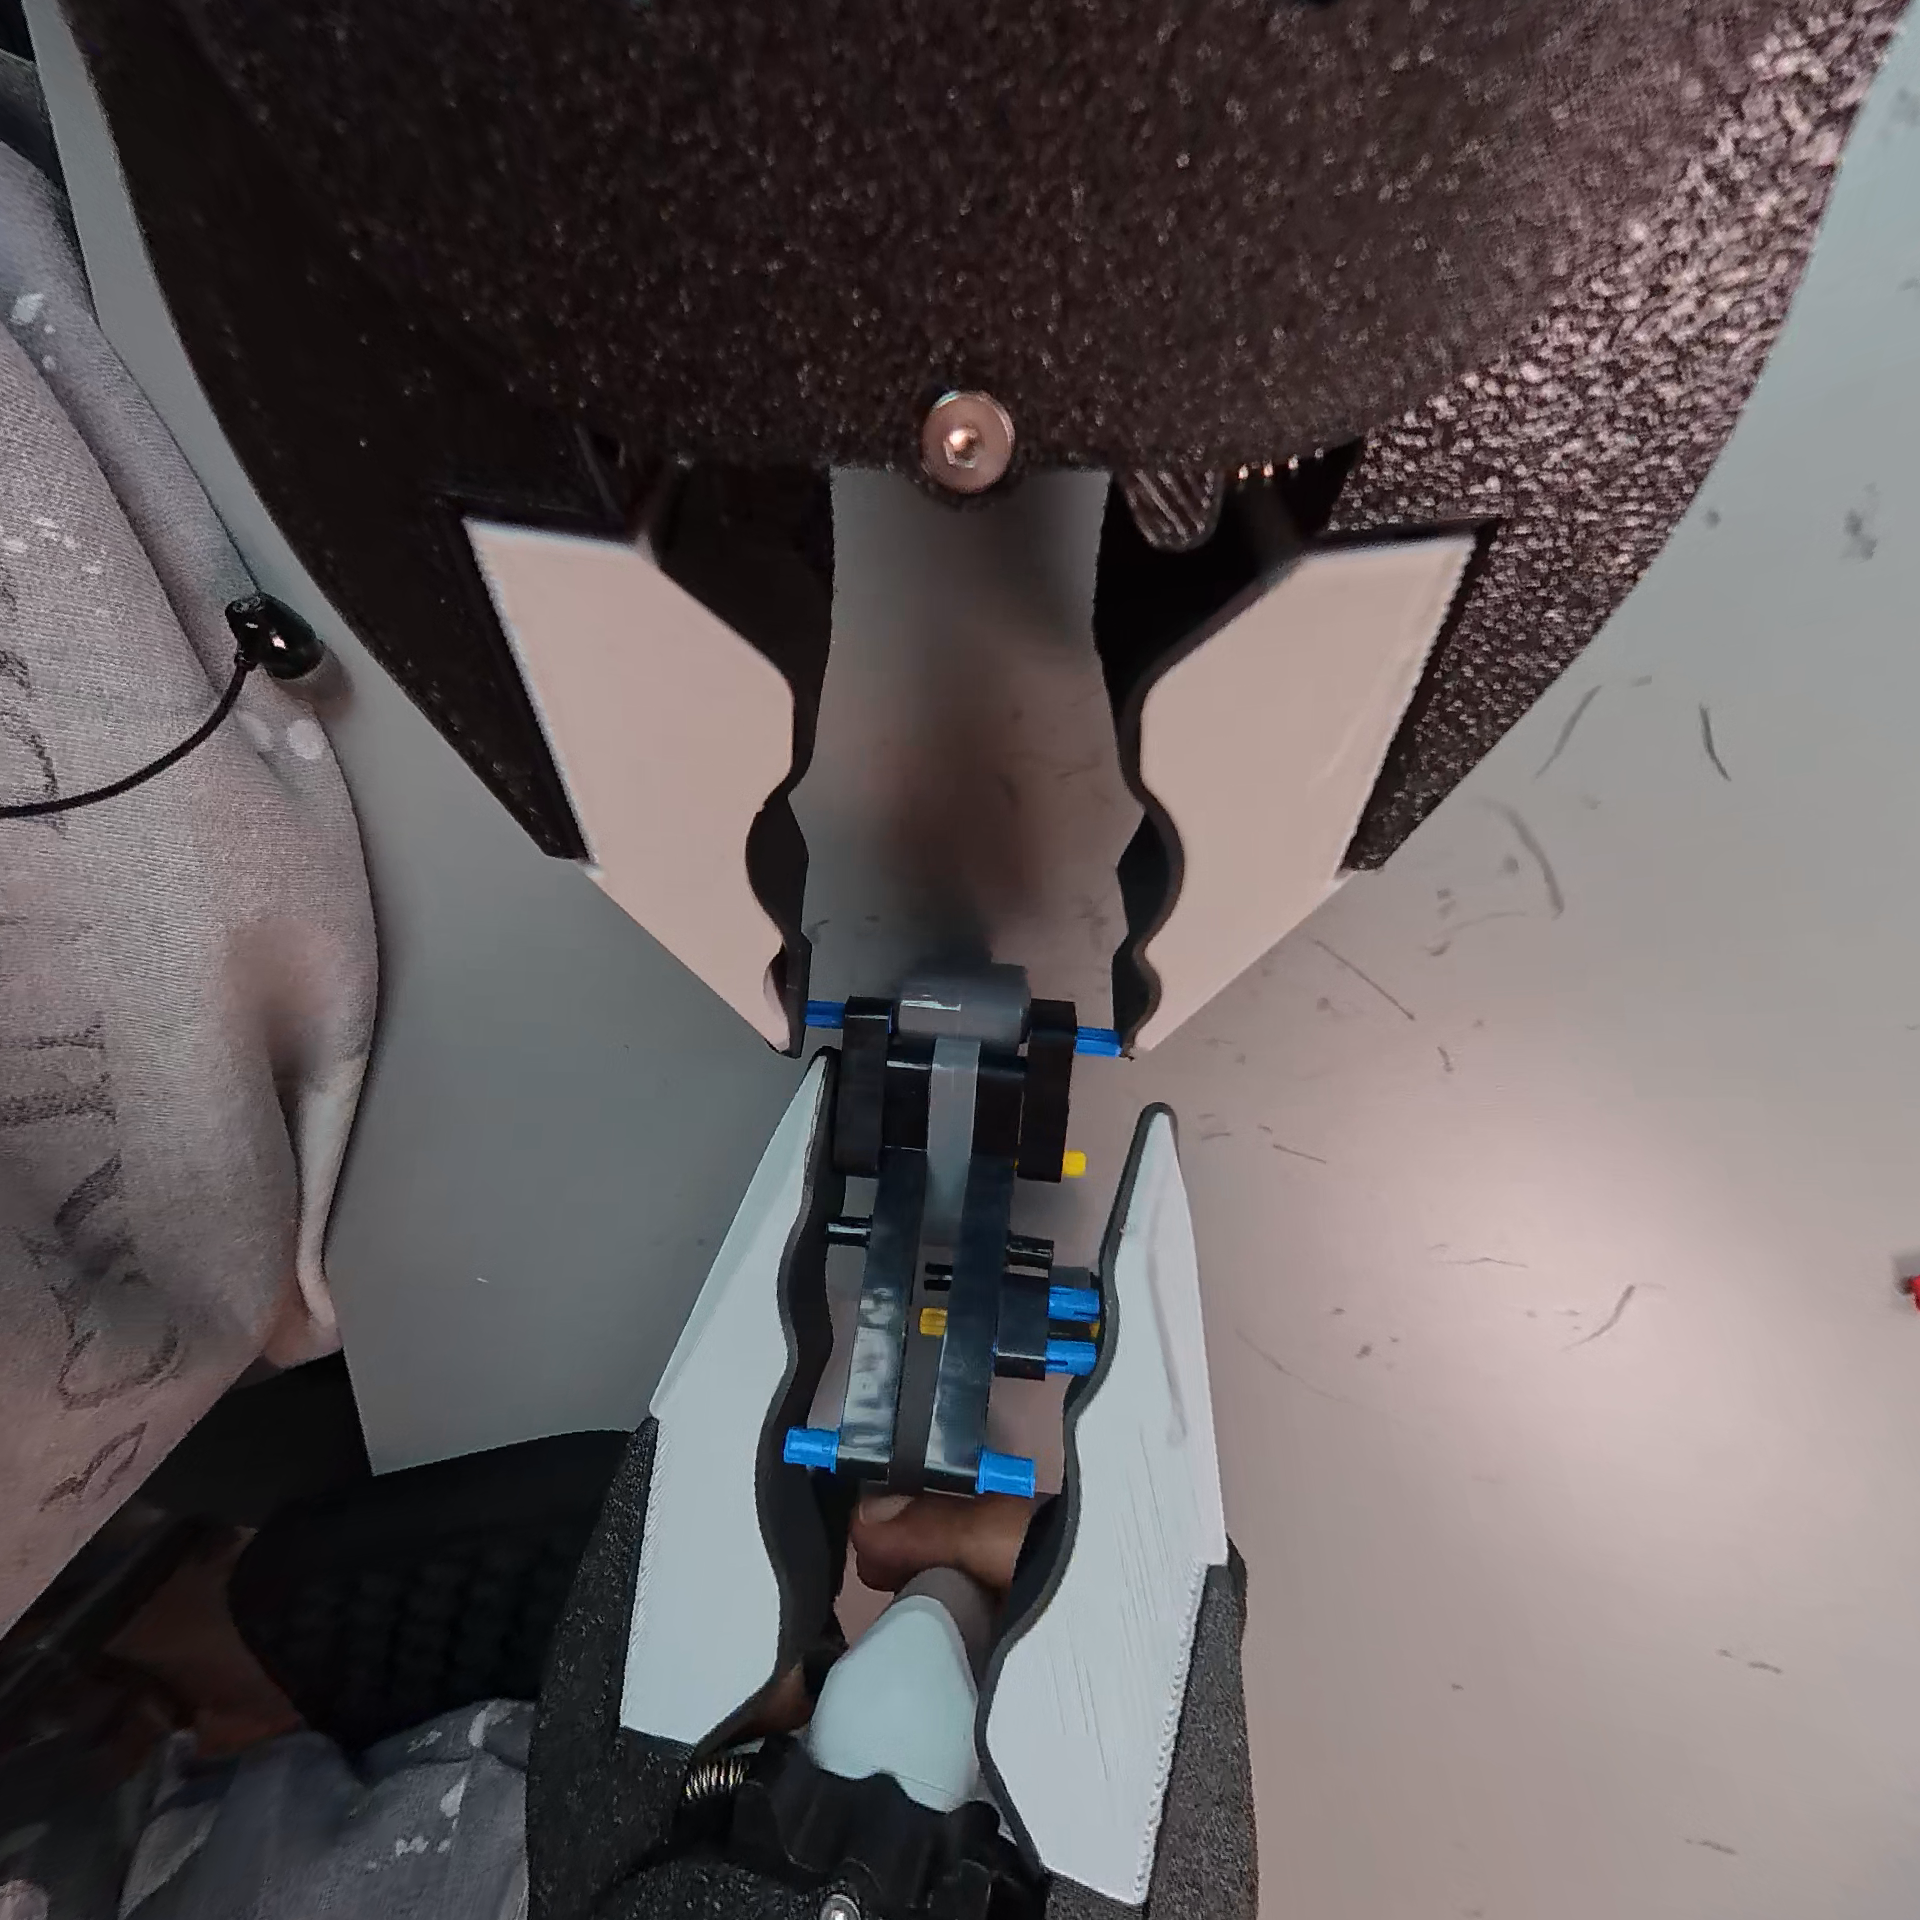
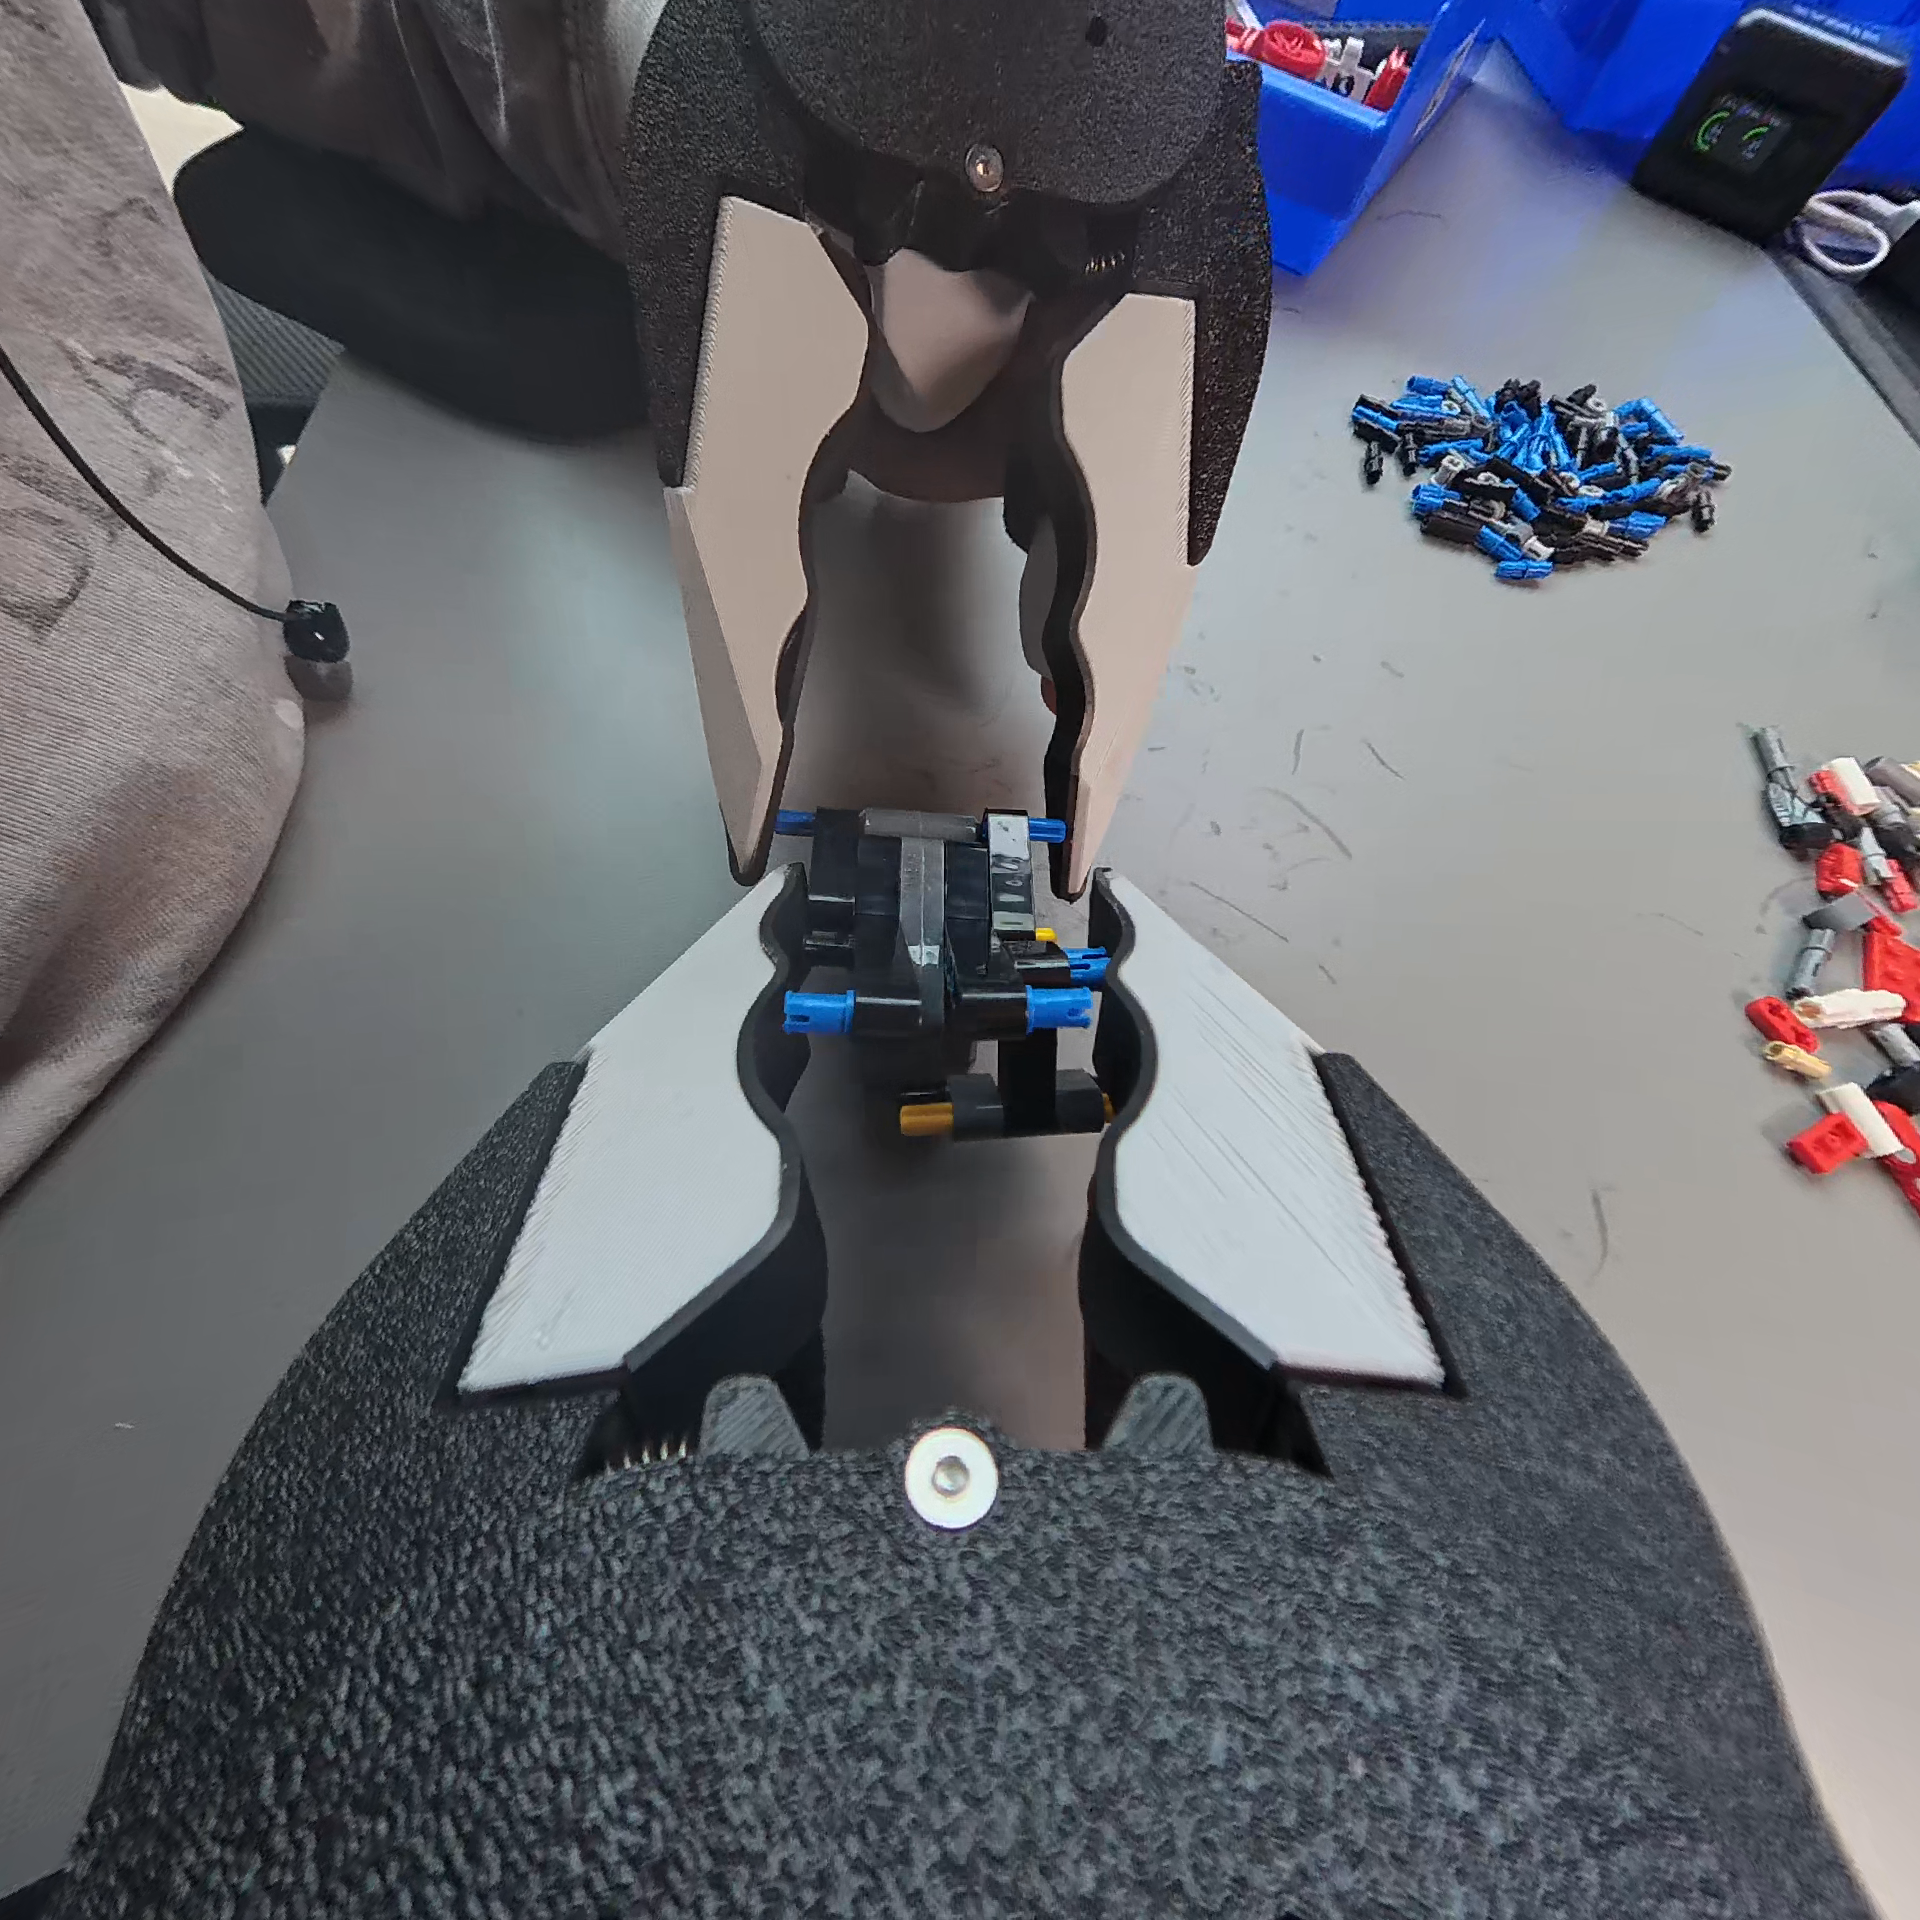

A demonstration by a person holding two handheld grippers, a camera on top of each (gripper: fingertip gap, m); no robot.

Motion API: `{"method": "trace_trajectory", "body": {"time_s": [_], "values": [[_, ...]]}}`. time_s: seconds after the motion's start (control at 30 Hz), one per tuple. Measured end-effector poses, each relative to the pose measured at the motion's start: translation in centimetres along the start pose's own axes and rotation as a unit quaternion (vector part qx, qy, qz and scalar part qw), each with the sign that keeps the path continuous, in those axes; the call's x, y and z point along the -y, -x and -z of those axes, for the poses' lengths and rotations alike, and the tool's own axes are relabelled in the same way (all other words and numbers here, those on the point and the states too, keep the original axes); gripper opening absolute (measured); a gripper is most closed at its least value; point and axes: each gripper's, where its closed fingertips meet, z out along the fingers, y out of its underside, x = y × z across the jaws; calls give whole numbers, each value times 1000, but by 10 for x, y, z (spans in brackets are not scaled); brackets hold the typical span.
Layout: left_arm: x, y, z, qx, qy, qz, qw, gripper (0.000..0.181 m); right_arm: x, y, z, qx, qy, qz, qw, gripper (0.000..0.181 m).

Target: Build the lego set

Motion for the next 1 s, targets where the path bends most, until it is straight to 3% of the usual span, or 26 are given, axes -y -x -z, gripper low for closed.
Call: {"method": "trace_trajectory", "body": {"time_s": [0.13,0.2,0.3,0.43,0.57,0.7,0.83,1.0], "values": [[-1,2,0,-11,-7,17,1000,60,-1,-4,-1,-17,6,0,1000,58],[-3,2,0,-9,-2,22,1000,60,-2,-4,0,-21,8,13,1000,75],[-6,0,0,0,3,12,1000,68,1,-5,12,-29,5,-2,1000,78],[-3,1,3,3,-7,16,1000,74,8,-10,30,-69,5,-3,998,65],[-3,3,-2,2,-2,11,1000,86,26,7,38,-114,19,91,989,45],[-7,6,-17,2,33,-26,999,93,13,23,22,-147,106,215,960,33],[-11,4,-23,16,55,-41,998,69,5,15,16,-216,142,297,919,19],[-11,4,-22,32,51,-5,998,65,1,7,13,-263,149,376,876,17]]}}
